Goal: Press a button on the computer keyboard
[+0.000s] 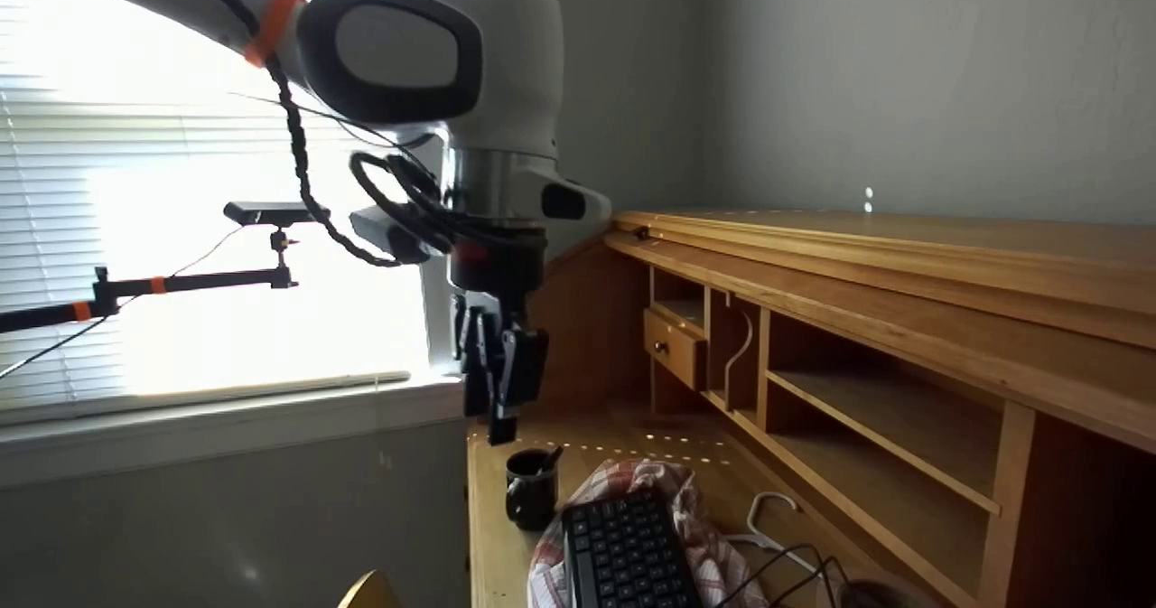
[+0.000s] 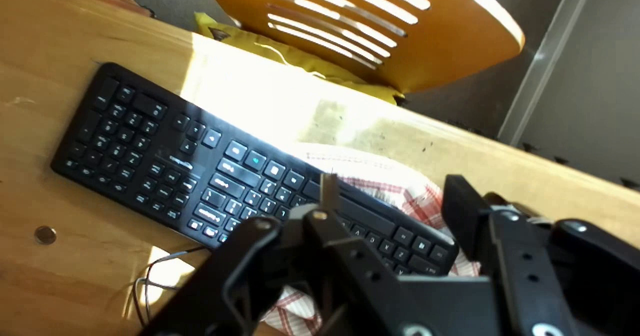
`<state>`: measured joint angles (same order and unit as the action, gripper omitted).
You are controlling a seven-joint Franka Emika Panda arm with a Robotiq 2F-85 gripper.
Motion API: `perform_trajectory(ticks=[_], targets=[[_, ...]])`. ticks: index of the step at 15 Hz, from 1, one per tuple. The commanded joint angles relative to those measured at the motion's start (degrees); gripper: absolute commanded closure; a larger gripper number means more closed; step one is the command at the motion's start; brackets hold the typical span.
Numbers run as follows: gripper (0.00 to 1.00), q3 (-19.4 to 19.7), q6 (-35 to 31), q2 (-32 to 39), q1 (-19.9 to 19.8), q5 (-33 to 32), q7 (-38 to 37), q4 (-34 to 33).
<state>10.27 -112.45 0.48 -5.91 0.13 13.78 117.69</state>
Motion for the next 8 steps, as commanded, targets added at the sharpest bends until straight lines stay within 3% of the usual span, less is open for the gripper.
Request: perform_trajectory(ticks=[1, 4, 8], targets=[[0.73, -0.72, -5.78, 9.37, -1.40, 6.27, -5.68, -5.54], [0.98, -1.04, -12.84, 14.78, -1.91, 7.15, -10.41, -7.17], [1.00, -0.95, -24.77, 20.96, -1.74, 5.91, -16.88, -7.99]])
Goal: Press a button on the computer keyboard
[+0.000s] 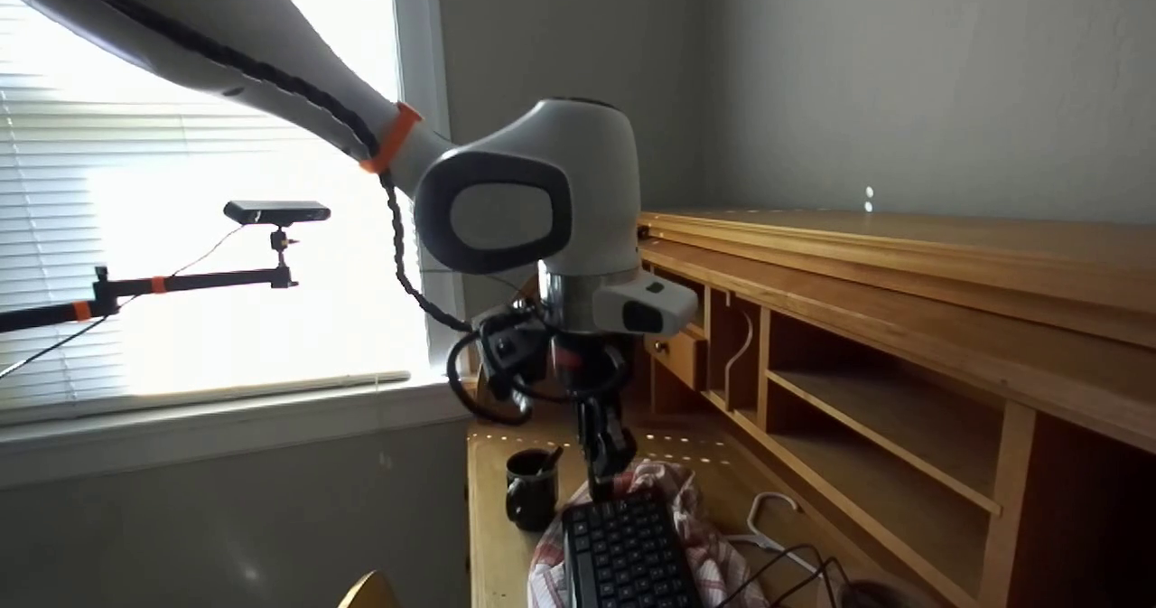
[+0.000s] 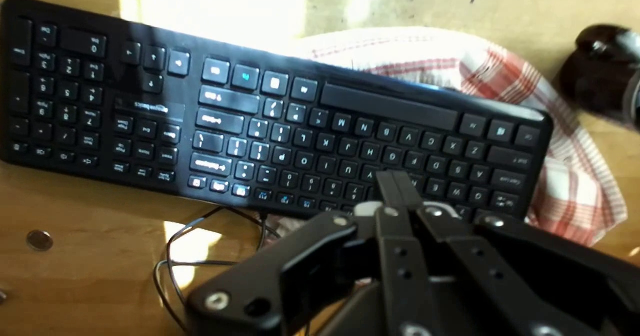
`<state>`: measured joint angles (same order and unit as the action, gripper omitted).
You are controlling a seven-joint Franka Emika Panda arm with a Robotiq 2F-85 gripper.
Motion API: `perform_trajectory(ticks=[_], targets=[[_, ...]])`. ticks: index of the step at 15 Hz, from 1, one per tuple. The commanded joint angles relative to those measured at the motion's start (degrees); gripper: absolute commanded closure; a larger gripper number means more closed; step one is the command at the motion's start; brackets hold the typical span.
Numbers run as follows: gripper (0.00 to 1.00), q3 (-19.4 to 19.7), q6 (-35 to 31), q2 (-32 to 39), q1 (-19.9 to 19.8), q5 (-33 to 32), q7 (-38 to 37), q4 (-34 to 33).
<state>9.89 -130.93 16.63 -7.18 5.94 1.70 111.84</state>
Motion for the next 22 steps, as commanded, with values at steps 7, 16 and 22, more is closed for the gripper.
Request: perform_trajectory(ticks=[7, 16, 22], targets=[[0.99, -0.79, -8.47, 7.13, -0.68, -0.81, -7.08, -2.90], [1.00, -2.34, -16.52, 14.80, -1.06, 0.48, -7.13, -5.45], [1.00, -3.48, -24.00, 18.25, -1.18, 0.55, -6.80, -5.62]])
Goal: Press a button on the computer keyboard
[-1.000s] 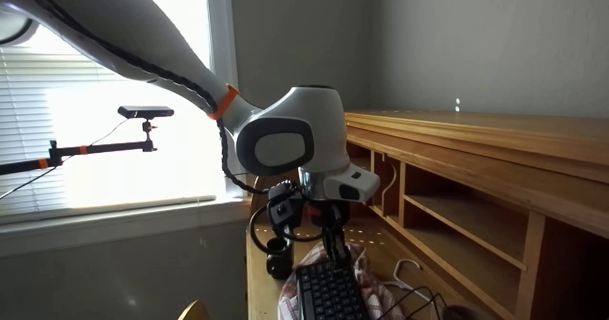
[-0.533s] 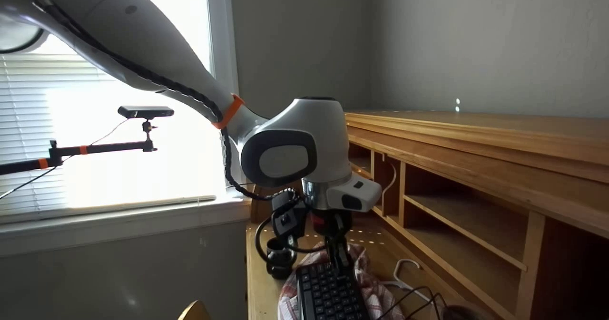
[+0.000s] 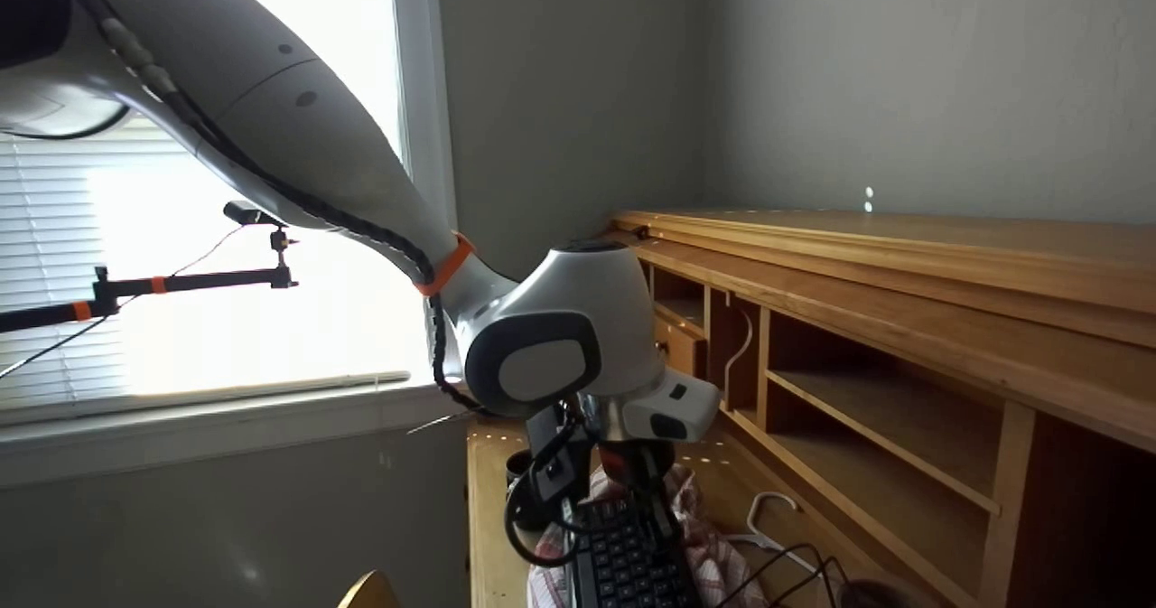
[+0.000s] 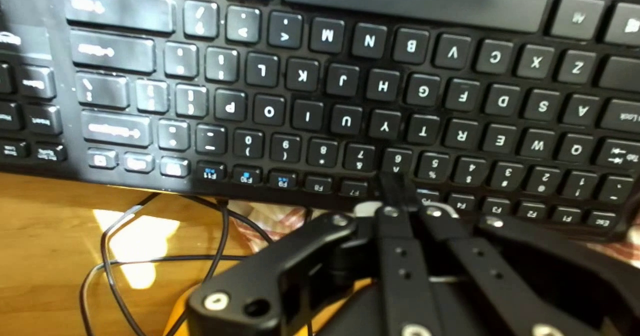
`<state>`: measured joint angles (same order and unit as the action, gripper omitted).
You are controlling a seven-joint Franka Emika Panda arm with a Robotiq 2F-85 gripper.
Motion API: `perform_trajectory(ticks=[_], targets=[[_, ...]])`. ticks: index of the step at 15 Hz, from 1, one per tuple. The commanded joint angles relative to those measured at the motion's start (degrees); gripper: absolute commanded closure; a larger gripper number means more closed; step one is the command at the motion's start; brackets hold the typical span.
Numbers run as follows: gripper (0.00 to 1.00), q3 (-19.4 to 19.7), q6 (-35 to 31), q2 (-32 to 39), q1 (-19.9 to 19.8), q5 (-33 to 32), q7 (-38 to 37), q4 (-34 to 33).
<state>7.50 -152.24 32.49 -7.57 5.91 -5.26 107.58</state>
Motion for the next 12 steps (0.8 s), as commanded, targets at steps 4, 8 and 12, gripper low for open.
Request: perform_trajectory(ticks=[4, 8, 12], targets=[[1.00, -1.99, -6.68, 3.67, -1.07, 0.81, 0.56, -1.16], [1.00, -1.87, -7.85, 4.57, -0.99, 0.49, 0.29, -1.12], [1.00, -0.42, -8.24, 5.99, -0.21, -0.56, -0.63, -1.51]])
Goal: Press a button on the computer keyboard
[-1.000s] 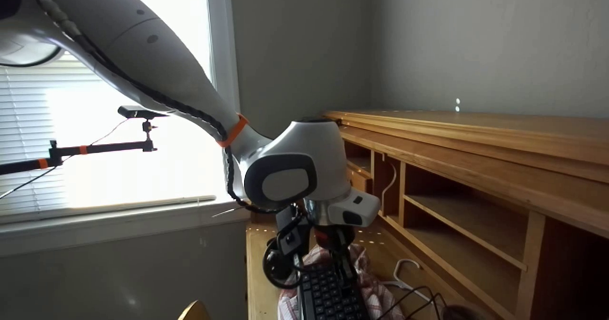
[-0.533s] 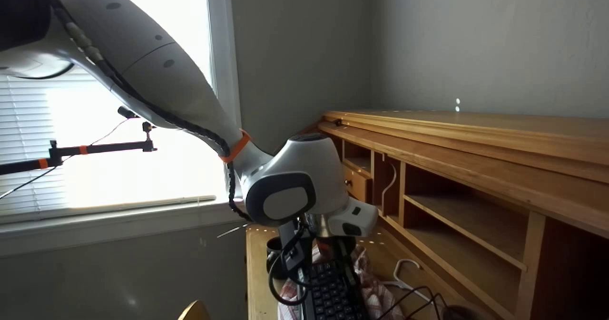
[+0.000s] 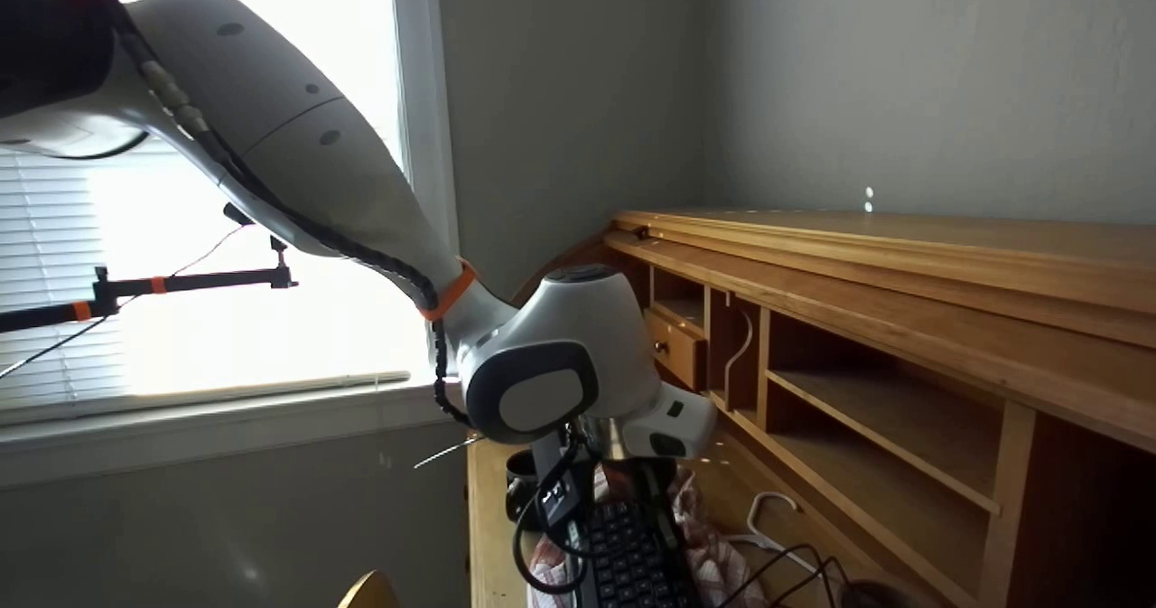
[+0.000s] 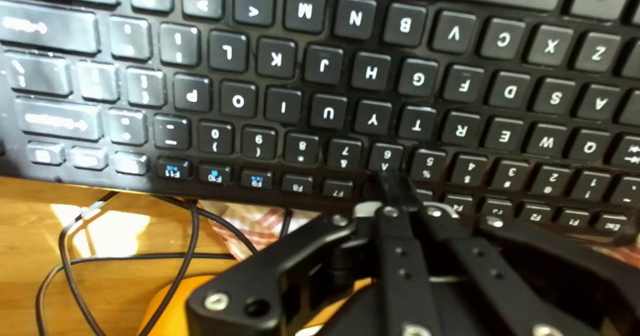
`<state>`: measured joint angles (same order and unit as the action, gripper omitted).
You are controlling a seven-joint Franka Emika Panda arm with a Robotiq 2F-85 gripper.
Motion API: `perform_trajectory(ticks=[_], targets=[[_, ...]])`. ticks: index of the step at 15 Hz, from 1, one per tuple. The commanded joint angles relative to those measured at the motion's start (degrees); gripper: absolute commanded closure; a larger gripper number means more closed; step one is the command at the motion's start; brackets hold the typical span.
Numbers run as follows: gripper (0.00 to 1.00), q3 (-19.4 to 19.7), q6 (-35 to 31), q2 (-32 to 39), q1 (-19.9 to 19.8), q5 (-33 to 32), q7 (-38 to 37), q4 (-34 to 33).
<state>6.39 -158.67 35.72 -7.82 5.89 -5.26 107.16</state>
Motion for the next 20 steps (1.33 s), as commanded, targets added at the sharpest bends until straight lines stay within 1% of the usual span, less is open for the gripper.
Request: perform_trajectory(ticks=[1, 2, 5, 6, 7, 9, 11, 13, 14, 15, 16, 18, 19, 20], targets=[[1.00, 1.04, -1.82, 3.13, 0.19, -0.78, -0.81, -1.28], [1.00, 1.11, -2.25, 2.94, 0.26, -0.77, -0.89, -1.21], [1.00, -0.89, 1.66, -2.81, -0.65, 0.87, 0.01, 1.29], [1.00, -1.19, 1.89, -4.67, -0.70, 1.05, 0.21, 2.32], [1.00, -1.04, 2.41, -6.81, -0.36, 0.97, -0.20, 3.44], [1.00, 0.97, 4.65, -10.74, 1.37, -0.77, -2.02, 5.19], [1.00, 2.10, 10.24, -14.35, 2.14, -2.43, -2.65, 6.19], [1.00, 1.26, 19.38, -18.50, 1.20, -2.83, 0.27, 7.31], [0.74, 1.34, 24.04, -20.60, 1.26, -3.68, 1.01, 7.89], [0.73, 1.53, 28.17, -22.49, 1.40, -4.81, 1.32, 8.37], [0.66, 1.09, 33.17, -24.86, 1.11, -4.97, 2.80, 8.89], [0.53, 1.08, 38.23, -28.94, 1.35, -6.42, 3.34, 10.22], [0.45, 0.92, 41.46, -30.81, 1.24, -6.77, 4.35, 10.40], [0.38, 0.99, 43.32, -32.67, 1.42, -8.00, 3.44, 10.77]])
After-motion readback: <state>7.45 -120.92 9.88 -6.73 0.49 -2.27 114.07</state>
